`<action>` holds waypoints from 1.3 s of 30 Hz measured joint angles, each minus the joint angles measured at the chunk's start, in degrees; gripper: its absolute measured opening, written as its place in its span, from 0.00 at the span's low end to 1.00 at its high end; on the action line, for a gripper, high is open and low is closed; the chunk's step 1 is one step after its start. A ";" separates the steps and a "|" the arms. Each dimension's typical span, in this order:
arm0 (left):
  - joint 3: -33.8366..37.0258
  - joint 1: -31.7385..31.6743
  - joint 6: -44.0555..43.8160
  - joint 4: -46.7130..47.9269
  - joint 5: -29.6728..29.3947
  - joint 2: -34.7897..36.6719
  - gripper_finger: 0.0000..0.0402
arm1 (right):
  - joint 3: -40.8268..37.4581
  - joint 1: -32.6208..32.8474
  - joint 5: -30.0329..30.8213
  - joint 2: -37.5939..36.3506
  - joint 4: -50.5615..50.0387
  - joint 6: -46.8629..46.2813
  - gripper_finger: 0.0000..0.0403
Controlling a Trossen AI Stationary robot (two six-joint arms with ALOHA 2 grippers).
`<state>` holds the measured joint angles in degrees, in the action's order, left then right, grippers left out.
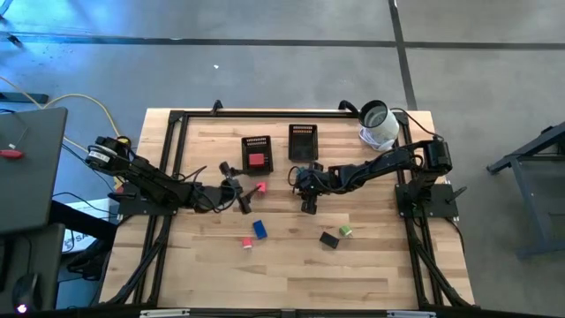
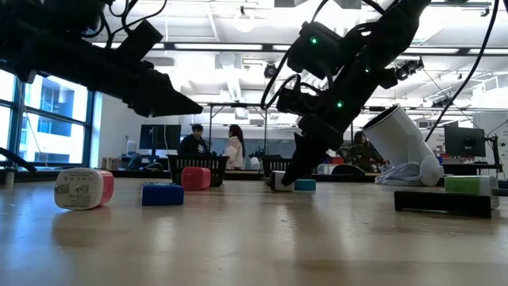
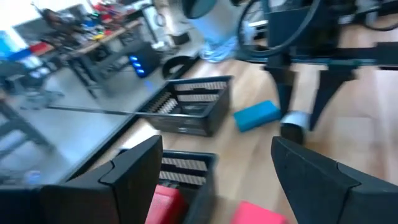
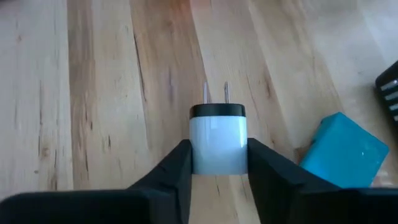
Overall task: Pick & Place Office items
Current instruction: Put the white charger adapter into the left black bin
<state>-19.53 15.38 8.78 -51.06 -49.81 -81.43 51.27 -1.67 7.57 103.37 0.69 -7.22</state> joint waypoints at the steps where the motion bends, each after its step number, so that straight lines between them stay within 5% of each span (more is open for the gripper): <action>1: 0.00 -0.16 0.74 -0.14 -0.81 0.01 0.73 | 0.00 0.00 0.00 0.00 0.71 0.00 0.27; 12: 0.00 -4.48 1.94 -0.03 -1.34 0.02 0.73 | 0.00 -0.27 -0.06 0.00 5.61 1.09 0.39; 22: 0.00 -7.18 1.90 0.02 -1.28 0.02 0.73 | 0.02 -1.49 -0.26 0.00 7.75 2.91 0.04; 25: 0.00 -7.41 1.44 0.03 -1.27 0.01 0.73 | 0.02 -1.85 -0.38 0.02 8.79 3.92 0.02; 39: -0.02 -7.39 -3.09 1.16 4.73 0.02 0.73 | 0.02 -2.25 1.46 0.02 11.19 4.52 0.35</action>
<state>-19.55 7.99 5.68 -49.90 -45.08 -81.41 51.29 -3.92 9.04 103.39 11.88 -2.70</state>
